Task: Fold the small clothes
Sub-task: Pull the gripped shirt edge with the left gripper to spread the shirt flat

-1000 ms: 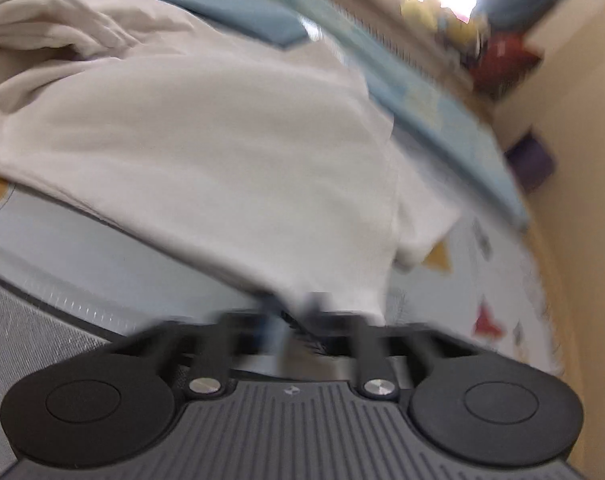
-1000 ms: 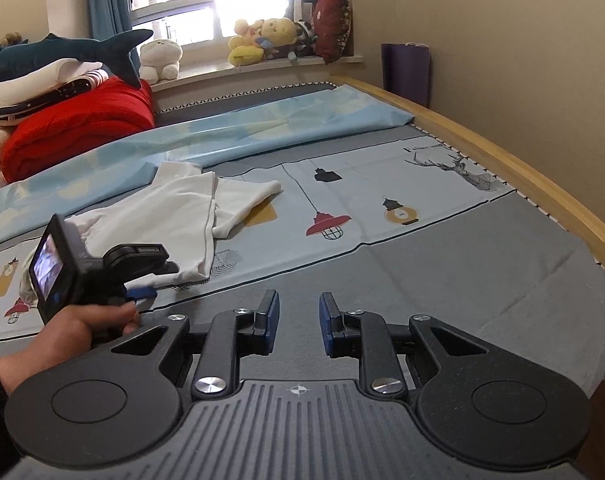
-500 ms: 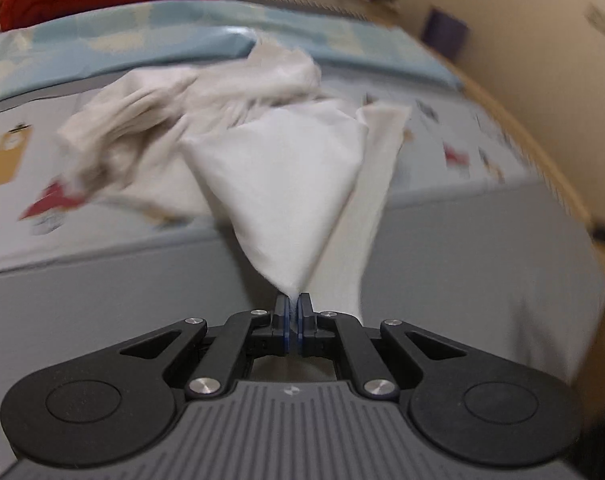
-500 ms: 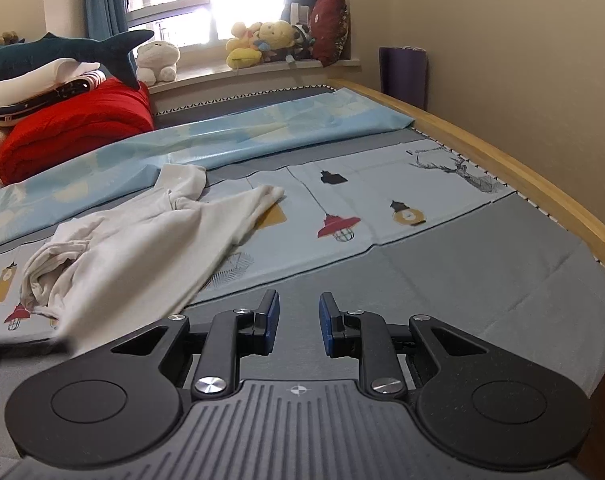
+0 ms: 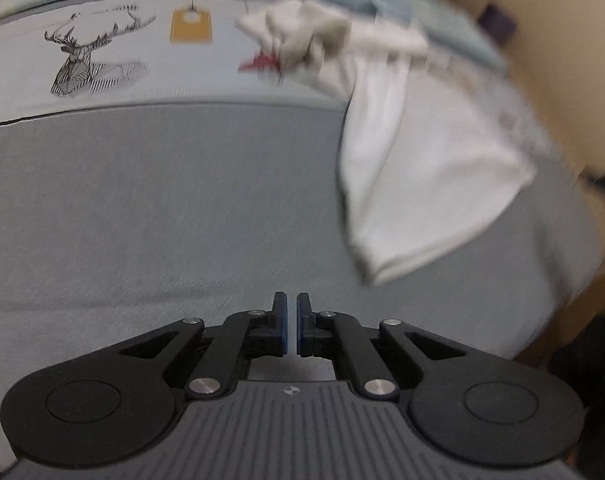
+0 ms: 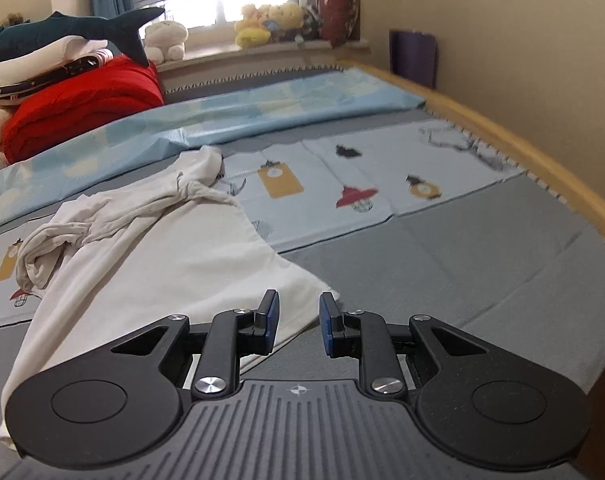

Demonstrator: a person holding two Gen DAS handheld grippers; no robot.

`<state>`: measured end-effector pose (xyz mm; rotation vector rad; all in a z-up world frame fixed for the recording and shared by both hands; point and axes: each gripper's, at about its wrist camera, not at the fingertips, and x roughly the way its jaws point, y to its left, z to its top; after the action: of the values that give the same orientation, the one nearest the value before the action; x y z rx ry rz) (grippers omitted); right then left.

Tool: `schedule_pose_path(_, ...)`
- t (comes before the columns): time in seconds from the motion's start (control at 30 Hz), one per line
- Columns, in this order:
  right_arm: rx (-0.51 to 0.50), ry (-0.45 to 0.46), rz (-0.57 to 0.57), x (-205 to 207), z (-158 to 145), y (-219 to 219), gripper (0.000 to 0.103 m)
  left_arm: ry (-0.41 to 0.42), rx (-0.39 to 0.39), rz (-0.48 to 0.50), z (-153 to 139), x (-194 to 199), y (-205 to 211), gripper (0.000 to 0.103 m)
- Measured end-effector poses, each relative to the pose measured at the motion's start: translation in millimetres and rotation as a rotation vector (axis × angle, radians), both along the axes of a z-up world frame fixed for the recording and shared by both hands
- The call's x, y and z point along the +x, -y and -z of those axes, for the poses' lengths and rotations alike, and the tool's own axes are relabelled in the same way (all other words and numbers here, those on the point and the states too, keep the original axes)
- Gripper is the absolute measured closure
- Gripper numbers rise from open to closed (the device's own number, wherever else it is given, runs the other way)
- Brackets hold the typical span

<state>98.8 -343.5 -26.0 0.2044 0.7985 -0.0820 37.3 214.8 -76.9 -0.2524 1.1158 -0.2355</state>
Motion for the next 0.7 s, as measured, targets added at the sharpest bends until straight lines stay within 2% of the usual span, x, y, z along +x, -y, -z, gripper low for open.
schedule_pose_path(0.07, -0.009, -0.020, -0.011, 14.5, 9.5, 2.5, 0.080, -0.010, -0.025, 0.000, -1.5, 6.6, 4.5, 0.096)
schedule_pose_path(0.13, -0.007, -0.042, -0.007, 28.8, 20.7, 6.1, 0.076, -0.017, 0.001, 0.029, -2.0, 16.5, 20.5, 0.091)
schedule_pose_path(0.2, 0.020, -0.061, 0.010, 42.2, 32.1, 11.7, 0.073, -0.024, 0.004, 0.047, -1.4, 27.6, 34.9, 0.081)
schedule_pose_path(0.23, 0.040, -0.068, 0.022, 49.6, 37.2, 15.5, 0.071, -0.033, -0.004, 0.044, 0.5, 36.9, 42.1, 0.081)
schedule_pose_path(0.27, 0.054, -0.069, 0.031, 54.3, 42.2, 17.7, 0.069, -0.045, -0.019, 0.034, 2.9, 44.1, 46.4, 0.081)
schedule_pose_path(0.33, 0.065, -0.079, 0.040, 67.2, 52.5, 22.1, 0.058, -0.065, -0.049, 0.004, 14.4, 57.4, 55.2, 0.076)
schedule_pose_path(0.43, 0.033, -0.107, 0.022, 85.9, 69.3, 22.2, 0.055, -0.108, -0.083, -0.045, 25.7, 78.0, 62.6, 0.074)
schedule_pose_path(0.5, 0.006, -0.140, 0.011, 98.5, 82.7, 21.3, 0.053, -0.133, -0.092, -0.064, 32.3, 90.3, 68.3, 0.069)
schedule_pose_path(0.6, -0.008, -0.181, 0.008, 113.2, 98.8, 21.6, 0.052, -0.174, -0.082, -0.078, 42.5, 101.9, 76.3, 0.067)
schedule_pose_path(0.7, -0.004, -0.220, 0.012, 124.1, 112.8, 22.1, 0.053, -0.223, -0.022, -0.076, 55.5, 110.1, 84.8, 0.067)
